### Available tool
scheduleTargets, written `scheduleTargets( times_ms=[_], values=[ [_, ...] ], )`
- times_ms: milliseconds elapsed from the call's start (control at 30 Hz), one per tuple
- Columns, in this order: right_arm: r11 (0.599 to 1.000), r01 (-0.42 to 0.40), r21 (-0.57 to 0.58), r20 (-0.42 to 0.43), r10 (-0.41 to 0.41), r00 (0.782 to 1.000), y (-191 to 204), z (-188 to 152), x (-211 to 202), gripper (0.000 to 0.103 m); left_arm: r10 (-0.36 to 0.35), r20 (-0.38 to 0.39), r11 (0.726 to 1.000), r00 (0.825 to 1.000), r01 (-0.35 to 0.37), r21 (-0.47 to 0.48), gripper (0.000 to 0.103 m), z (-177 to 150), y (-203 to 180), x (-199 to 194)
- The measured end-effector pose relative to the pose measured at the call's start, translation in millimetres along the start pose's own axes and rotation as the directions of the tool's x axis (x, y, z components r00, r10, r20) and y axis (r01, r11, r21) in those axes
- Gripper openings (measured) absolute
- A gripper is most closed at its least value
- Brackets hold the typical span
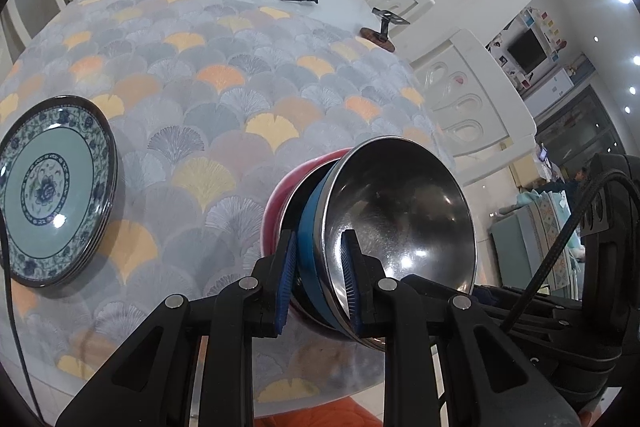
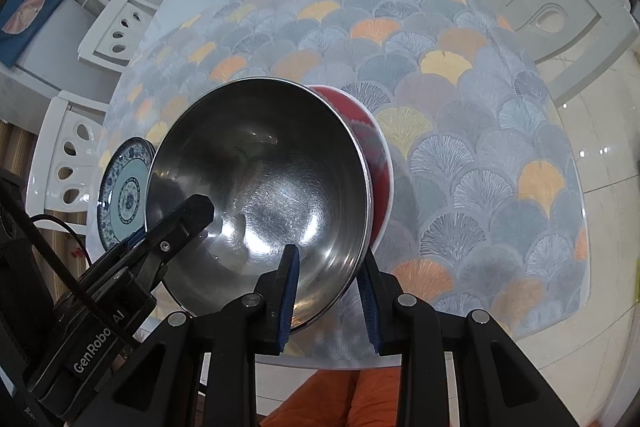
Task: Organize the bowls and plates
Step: 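Lower the blue bowl into the red bowl and open both grippers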
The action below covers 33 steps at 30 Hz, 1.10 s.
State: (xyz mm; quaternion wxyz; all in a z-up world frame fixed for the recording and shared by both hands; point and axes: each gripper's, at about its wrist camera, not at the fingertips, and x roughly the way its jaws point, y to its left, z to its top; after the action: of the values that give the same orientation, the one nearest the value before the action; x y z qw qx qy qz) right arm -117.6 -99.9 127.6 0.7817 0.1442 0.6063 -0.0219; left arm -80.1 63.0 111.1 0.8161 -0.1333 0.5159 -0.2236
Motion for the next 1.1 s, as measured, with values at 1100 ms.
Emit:
scheduleTargets(
  times_ms=[1100],
  values=[
    [1.000, -0.007, 0.006, 0.139, 0.007, 0.990, -5, -5, -61, 0.037, -0.019, 0.097, 0.999, 0.995, 0.021, -0.026, 0.023, 14, 4, -40]
  ],
)
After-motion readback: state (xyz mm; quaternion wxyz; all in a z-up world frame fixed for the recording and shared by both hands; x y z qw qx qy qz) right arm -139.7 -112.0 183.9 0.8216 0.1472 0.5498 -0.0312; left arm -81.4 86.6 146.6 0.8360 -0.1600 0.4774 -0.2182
